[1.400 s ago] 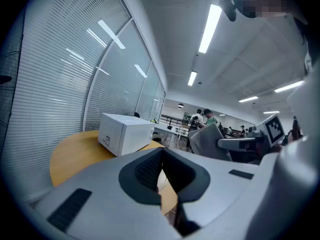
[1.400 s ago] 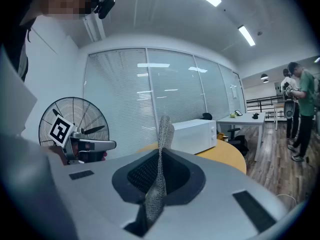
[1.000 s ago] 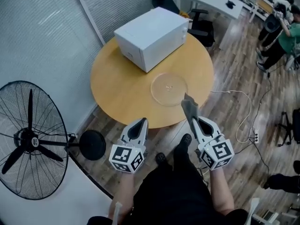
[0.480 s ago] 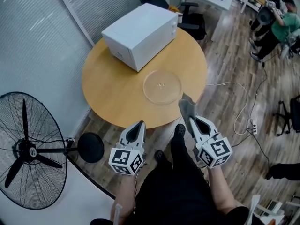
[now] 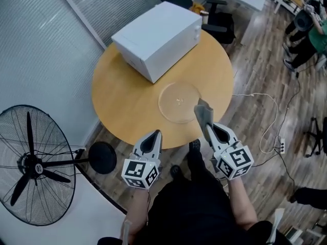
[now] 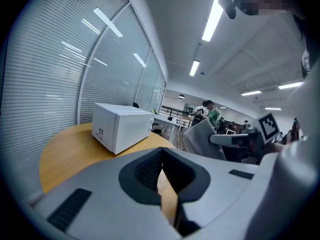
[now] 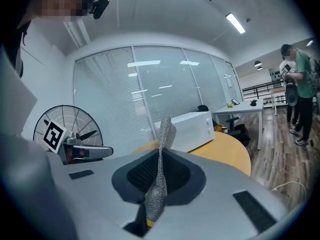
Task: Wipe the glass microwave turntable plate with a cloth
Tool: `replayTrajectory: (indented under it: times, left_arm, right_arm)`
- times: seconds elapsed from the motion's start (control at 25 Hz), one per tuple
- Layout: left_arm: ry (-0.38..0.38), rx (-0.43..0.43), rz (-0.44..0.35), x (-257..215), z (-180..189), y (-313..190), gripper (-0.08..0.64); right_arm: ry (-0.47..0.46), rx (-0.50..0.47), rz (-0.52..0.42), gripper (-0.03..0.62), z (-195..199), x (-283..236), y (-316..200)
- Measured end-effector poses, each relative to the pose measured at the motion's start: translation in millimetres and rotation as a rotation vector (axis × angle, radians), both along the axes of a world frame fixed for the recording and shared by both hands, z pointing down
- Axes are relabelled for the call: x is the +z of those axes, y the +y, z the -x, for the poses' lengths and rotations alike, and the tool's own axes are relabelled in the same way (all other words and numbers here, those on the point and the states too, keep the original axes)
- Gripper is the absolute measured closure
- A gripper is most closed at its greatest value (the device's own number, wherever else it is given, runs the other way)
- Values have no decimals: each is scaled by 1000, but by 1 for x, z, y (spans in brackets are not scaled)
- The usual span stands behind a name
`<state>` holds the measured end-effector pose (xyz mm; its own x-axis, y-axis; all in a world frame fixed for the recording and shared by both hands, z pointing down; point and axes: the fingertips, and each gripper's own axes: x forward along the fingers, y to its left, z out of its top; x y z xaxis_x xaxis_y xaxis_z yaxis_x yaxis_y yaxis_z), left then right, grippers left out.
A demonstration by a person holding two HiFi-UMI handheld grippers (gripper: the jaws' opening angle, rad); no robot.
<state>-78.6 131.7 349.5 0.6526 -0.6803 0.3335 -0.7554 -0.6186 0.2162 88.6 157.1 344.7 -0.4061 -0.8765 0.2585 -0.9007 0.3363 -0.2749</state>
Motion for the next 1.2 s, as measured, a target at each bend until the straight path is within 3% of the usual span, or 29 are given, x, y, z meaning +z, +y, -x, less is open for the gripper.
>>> replayTrajectory:
  times: [0.6, 1.2]
  left_arm:
    - [-60, -131, 69, 24, -49, -72, 565]
    - [-112, -287, 176, 66, -31, -86, 565]
  right_arm:
    - [-26, -167, 43, 571, -39, 25, -96]
    - [-1, -318, 131, 571, -22, 67, -134]
